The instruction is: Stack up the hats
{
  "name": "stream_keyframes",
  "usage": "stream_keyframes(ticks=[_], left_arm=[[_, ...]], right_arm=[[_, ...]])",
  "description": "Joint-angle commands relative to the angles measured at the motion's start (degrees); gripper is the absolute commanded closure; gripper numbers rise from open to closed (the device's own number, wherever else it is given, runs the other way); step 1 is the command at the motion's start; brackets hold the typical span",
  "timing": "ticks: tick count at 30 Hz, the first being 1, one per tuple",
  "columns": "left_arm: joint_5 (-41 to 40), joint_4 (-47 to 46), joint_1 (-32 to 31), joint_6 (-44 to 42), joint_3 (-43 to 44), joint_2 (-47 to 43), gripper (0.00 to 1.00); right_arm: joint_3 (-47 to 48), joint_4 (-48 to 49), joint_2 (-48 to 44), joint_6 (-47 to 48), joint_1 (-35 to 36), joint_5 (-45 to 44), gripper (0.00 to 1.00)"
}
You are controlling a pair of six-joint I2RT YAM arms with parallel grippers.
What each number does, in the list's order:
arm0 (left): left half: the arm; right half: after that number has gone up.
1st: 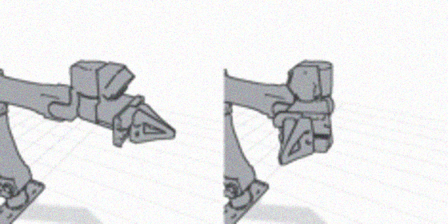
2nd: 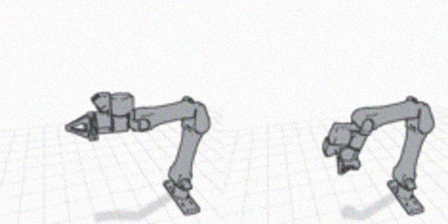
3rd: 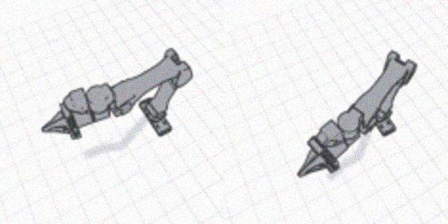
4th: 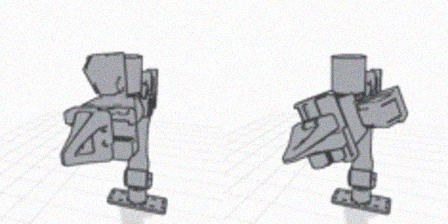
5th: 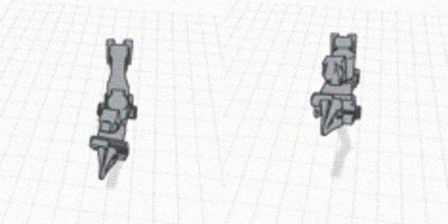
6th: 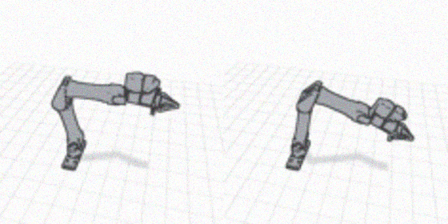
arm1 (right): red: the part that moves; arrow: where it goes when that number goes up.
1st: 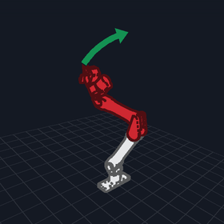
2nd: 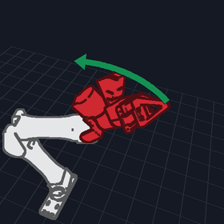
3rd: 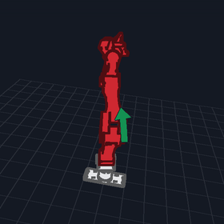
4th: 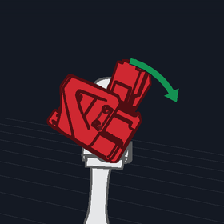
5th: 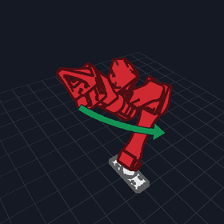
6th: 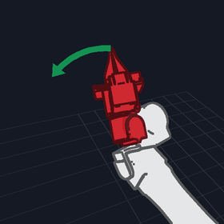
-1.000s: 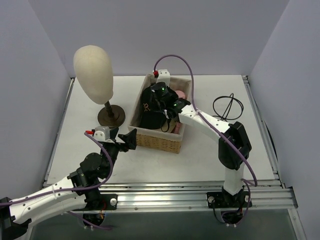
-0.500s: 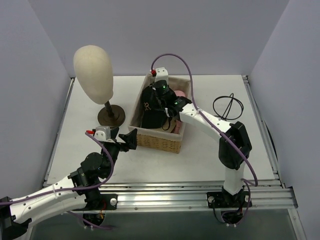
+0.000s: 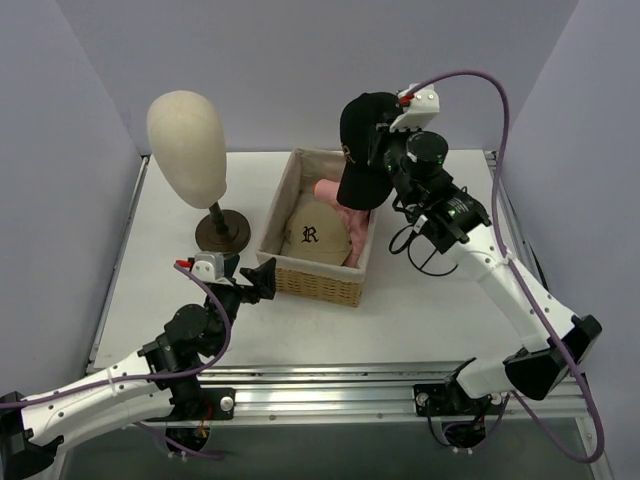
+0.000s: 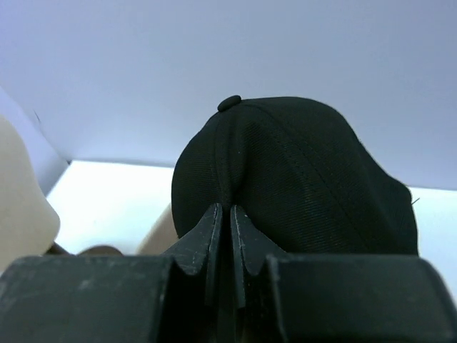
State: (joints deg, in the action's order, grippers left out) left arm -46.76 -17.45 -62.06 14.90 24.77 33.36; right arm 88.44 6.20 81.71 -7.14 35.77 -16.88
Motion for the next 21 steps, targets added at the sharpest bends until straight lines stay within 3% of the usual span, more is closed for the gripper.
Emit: stream_keyframes(ticks=[1, 7, 14, 21], left_arm=[[-0.17, -2.50, 0.01, 0.05, 0.19, 0.21, 0.04], [0.35, -2.76, 0.01, 0.57, 0.19, 0.30, 0.04], [1.76, -2.59, 0.01, 1.36, 0.54, 1.44, 0.04], [3.61, -2.50, 0.01, 1.36, 1.24, 3.63, 0.04]], right_arm=[[-2.13, 1.89, -3.04, 1.33, -0.61, 1.15, 1.00], [-3.27, -4.43, -12.00, 2.21, -4.65, -2.09, 1.00], [-13.73, -3.91, -24.22, 2.04, -13.17, 0.43, 1.00], [-17.07, -5.76, -24.32, 3.18, -23.97, 6.65, 1.00]])
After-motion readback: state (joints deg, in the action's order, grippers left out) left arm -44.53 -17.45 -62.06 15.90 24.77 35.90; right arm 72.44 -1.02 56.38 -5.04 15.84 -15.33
